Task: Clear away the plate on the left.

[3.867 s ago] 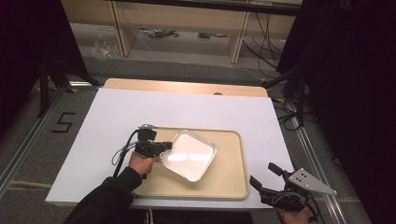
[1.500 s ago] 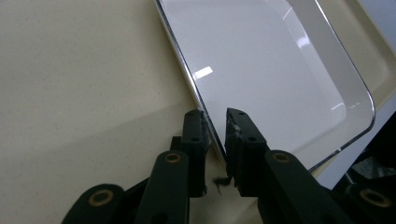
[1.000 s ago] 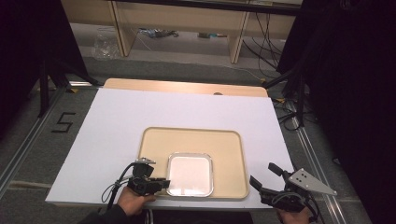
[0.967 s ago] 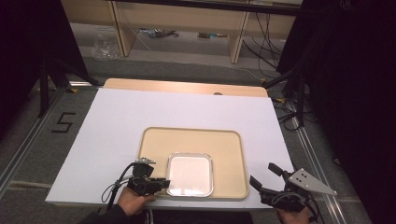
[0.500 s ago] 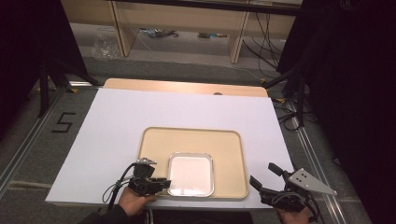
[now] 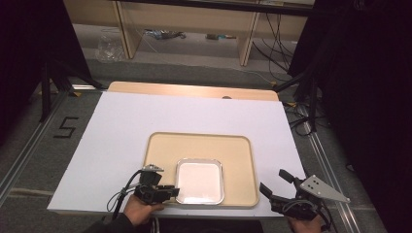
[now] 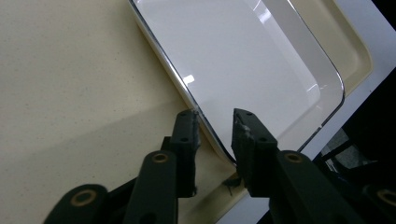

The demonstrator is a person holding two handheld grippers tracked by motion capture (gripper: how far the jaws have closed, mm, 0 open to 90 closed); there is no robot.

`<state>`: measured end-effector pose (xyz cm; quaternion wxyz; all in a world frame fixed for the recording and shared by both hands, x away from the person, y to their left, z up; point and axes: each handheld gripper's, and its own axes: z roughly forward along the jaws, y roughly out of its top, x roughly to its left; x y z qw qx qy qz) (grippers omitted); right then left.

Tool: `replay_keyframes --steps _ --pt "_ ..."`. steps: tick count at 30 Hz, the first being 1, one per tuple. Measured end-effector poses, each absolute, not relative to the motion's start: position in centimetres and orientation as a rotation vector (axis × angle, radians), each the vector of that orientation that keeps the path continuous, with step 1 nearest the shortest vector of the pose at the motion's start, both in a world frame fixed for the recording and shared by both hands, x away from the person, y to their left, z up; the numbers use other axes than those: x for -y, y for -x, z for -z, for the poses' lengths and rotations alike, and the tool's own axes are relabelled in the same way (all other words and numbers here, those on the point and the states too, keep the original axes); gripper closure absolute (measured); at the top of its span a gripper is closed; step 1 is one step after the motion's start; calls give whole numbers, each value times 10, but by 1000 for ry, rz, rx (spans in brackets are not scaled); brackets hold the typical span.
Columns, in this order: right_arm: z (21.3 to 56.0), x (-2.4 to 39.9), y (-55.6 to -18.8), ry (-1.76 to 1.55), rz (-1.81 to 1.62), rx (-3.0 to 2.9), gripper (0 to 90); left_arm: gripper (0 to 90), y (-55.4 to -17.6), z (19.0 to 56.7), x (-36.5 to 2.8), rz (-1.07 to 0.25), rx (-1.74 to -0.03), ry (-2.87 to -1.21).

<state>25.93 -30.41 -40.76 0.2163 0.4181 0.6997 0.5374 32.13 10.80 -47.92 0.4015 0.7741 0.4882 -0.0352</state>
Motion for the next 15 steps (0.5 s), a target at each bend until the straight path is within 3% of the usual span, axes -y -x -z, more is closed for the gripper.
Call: replay_keyframes --steps 3,15 --pt "407 305 -260 -1156 -1482 -1935 154 679 -322 478 -109 56 -1187 -1944" --pt "407 305 -259 -1154 -1459 -1955 154 427 -325 463 -124 -70 -1217 -1906"
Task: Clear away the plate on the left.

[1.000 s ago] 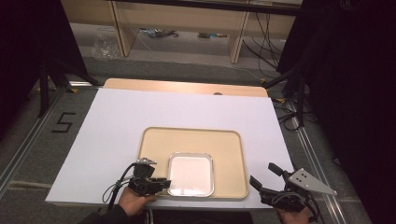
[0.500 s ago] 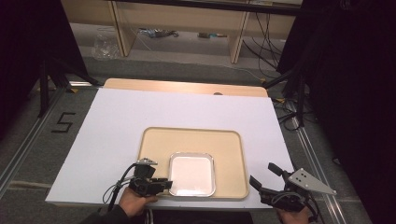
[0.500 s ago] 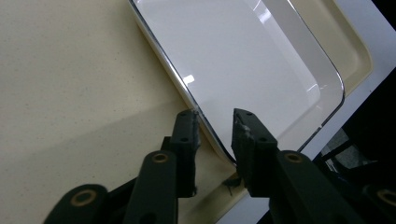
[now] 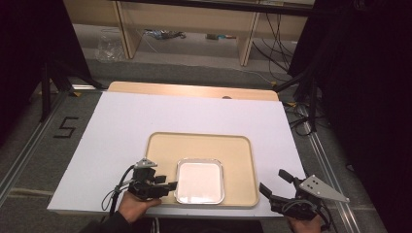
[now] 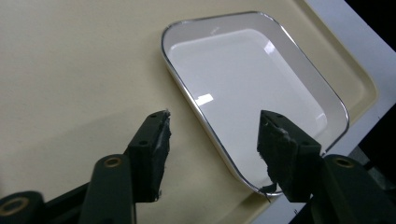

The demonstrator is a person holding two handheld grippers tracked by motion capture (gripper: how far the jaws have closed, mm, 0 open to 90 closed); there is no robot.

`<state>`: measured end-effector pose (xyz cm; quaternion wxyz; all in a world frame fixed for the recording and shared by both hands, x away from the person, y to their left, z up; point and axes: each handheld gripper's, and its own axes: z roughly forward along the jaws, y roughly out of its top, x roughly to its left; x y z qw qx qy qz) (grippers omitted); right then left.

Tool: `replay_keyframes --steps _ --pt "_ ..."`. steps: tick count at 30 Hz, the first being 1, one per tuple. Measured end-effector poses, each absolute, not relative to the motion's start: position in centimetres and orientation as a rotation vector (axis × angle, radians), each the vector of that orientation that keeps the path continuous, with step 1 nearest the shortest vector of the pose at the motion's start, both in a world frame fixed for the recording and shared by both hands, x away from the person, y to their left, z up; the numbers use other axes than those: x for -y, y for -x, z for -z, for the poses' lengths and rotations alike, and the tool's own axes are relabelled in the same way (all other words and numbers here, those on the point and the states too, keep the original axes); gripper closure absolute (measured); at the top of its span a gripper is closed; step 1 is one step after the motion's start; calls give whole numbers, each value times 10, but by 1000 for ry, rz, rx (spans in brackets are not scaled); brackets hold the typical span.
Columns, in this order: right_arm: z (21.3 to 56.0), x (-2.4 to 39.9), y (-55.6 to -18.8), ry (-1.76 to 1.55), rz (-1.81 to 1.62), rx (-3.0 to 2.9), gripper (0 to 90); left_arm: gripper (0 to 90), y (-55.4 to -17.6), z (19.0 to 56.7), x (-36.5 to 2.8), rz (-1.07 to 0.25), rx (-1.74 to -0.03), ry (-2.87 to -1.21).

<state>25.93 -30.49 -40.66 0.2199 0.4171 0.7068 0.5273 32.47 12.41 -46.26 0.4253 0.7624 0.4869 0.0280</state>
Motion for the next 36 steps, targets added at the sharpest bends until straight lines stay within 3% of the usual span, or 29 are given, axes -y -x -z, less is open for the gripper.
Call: replay_keyframes --steps 9,19,23,36 --pt "407 305 -259 -1157 -1461 -1956 154 292 -330 454 -150 -126 -1236 -1731" --pt "407 304 -259 -1180 -1478 -1958 154 199 -324 444 -172 -263 -1186 -1704" --pt "407 304 -260 -1165 -1489 -1950 153 166 -320 443 -178 -257 -1179 -1675" --pt "407 304 -260 -1158 -1484 -1948 154 154 -305 434 -189 -307 -1147 -1618"
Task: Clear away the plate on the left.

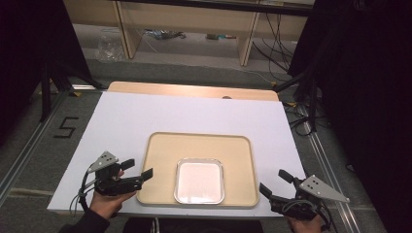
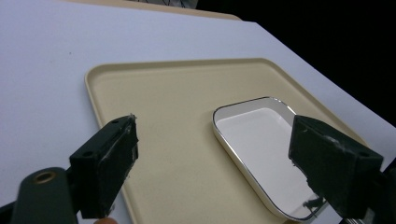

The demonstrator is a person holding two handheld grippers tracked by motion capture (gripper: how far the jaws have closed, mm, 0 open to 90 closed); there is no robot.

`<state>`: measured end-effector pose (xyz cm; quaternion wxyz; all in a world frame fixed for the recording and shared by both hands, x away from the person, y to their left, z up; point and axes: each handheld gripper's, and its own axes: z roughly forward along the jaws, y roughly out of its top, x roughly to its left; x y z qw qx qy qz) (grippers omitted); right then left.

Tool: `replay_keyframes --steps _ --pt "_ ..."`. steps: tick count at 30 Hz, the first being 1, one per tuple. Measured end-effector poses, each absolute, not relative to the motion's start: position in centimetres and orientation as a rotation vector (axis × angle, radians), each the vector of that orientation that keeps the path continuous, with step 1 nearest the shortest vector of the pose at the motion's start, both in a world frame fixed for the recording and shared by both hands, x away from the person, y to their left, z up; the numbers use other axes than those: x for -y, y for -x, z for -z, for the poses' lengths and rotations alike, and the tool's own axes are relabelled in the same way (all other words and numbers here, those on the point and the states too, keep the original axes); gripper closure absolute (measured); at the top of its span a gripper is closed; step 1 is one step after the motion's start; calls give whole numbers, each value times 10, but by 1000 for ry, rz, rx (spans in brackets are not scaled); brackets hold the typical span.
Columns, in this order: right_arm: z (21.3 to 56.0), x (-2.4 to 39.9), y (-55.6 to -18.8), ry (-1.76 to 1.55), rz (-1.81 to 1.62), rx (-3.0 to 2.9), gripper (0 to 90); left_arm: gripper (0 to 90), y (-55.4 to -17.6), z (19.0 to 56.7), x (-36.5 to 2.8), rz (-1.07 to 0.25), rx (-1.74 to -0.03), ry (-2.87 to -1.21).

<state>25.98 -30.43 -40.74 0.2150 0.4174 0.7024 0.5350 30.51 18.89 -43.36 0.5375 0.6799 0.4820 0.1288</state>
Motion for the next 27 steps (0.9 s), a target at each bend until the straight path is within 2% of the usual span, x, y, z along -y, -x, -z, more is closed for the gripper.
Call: replay_keyframes --steps 4,27 --pt "408 304 -260 -1165 -1493 -1942 154 154 -300 430 -190 -355 -1114 -1633" --pt "407 305 -259 -1158 -1459 -1958 153 154 -282 424 -198 -437 -1076 -1594"
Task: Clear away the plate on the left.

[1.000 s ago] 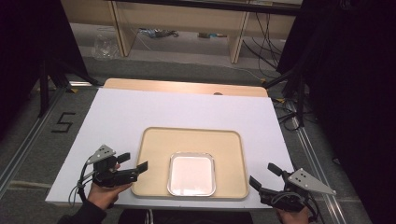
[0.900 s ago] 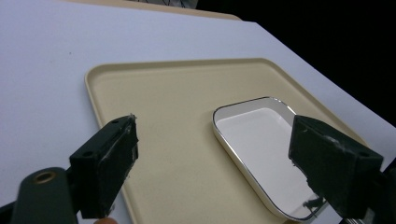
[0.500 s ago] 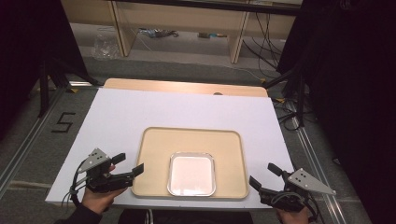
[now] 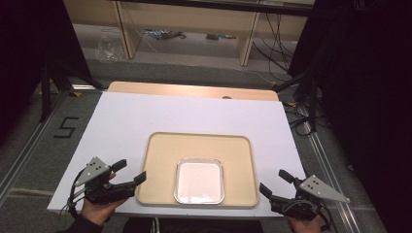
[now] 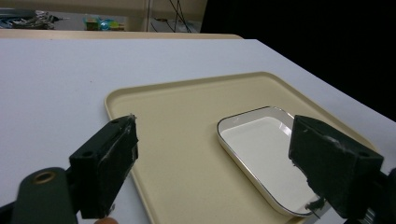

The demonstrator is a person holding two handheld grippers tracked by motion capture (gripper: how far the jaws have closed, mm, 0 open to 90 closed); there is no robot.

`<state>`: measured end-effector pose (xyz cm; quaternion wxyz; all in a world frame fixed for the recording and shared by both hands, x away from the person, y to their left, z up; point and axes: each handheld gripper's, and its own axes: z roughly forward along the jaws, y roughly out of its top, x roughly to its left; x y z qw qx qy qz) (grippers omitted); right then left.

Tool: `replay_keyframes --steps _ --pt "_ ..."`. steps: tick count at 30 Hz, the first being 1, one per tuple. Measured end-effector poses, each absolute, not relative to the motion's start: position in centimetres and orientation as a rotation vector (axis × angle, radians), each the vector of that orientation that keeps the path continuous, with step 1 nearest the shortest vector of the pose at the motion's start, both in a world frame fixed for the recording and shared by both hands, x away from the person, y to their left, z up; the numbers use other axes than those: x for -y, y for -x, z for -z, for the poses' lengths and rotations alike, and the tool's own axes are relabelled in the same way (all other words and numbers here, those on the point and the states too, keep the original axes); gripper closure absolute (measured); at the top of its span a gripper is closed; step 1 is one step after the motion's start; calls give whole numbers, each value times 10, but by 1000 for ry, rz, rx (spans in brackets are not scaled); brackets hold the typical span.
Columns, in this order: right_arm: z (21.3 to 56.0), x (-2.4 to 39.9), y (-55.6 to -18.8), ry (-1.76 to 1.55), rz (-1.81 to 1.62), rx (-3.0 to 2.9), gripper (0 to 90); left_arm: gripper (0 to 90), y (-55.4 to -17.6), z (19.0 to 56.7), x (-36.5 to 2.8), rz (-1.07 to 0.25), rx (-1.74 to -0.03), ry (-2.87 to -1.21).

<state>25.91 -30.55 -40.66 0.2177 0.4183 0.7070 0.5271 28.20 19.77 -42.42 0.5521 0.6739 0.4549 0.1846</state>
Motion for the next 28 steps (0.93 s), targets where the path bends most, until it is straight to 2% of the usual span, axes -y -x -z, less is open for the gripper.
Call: replay_keyframes --steps 28 --pt "407 303 -258 -1178 -1478 -1969 154 156 -274 423 -201 -454 -1086 -1616"
